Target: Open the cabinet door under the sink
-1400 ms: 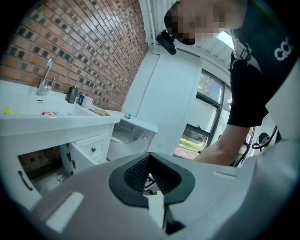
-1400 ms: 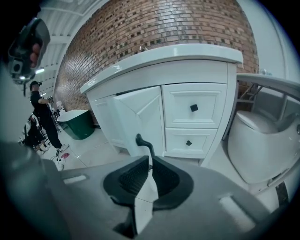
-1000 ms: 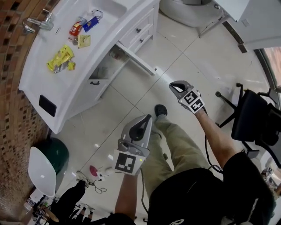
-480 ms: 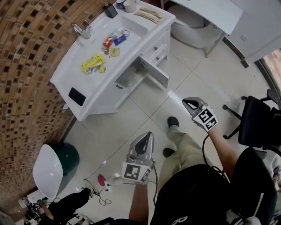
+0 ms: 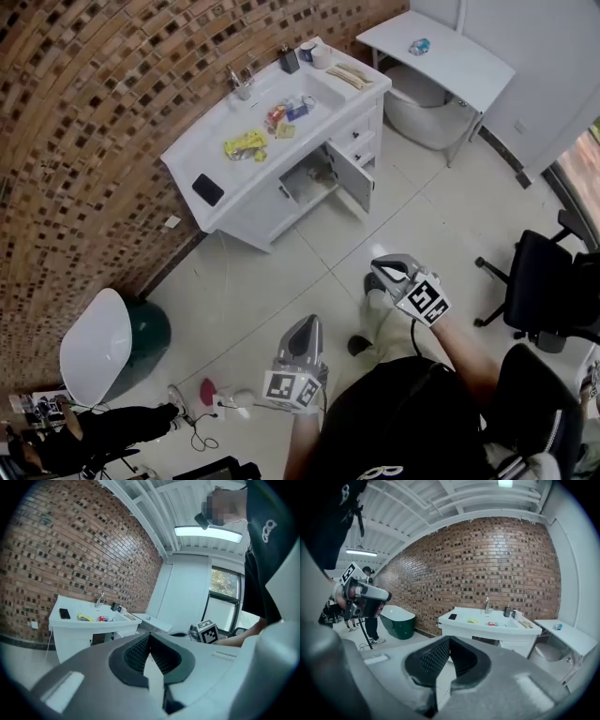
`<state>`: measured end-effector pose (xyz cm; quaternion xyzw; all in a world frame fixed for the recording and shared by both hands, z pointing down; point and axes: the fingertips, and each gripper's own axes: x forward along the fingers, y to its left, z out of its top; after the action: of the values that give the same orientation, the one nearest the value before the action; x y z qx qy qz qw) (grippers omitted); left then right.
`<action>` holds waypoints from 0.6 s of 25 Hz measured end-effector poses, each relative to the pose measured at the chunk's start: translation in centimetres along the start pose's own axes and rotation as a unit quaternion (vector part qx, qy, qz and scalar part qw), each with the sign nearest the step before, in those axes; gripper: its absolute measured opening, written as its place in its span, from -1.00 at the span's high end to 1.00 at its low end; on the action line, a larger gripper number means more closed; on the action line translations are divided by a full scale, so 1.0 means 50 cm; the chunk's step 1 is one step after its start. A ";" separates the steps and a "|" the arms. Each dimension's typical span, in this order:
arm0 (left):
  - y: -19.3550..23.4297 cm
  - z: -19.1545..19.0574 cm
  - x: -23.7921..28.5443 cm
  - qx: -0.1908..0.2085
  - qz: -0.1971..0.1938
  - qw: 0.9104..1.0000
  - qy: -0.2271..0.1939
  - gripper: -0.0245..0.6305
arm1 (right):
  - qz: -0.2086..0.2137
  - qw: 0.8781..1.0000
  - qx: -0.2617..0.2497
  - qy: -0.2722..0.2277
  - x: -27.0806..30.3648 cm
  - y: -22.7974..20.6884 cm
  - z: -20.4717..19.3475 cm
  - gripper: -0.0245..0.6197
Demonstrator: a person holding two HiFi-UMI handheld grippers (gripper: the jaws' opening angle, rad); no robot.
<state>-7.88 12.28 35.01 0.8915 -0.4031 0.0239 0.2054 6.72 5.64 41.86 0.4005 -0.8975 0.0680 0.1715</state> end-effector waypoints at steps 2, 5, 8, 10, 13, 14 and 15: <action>-0.018 -0.025 -0.023 -0.014 0.005 1.000 0.000 0.88 | 0.010 1.000 -0.019 -0.004 -0.026 0.038 0.020 0.95; -0.057 -0.044 -0.030 -0.009 -0.003 1.000 0.001 0.88 | 0.021 0.999 -0.040 -0.014 -0.065 0.074 0.038 0.95; -0.077 -0.052 -0.044 0.018 -0.020 1.000 0.004 0.88 | 0.020 0.998 -0.046 -0.032 -0.088 0.121 0.043 0.95; -0.086 -0.056 -0.050 0.031 -0.024 0.999 0.002 0.88 | 0.022 0.998 -0.036 -0.049 -0.101 0.142 0.049 0.95; -0.106 -0.052 -0.040 0.035 -0.019 0.999 -0.008 0.88 | 0.038 0.997 -0.012 -0.067 -0.122 0.150 0.066 0.95; -0.115 -0.048 -0.031 0.035 -0.015 0.999 -0.012 0.88 | 0.046 0.997 -0.012 -0.068 -0.129 0.148 0.071 0.95; -0.123 -0.044 -0.020 0.035 -0.010 0.999 -0.015 0.88 | 0.055 0.996 -0.016 -0.066 -0.135 0.145 0.077 0.95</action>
<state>-3.82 17.46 34.67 0.9025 -0.3960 0.0223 0.1682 4.55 14.21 35.95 0.3514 -0.9286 0.0365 0.1138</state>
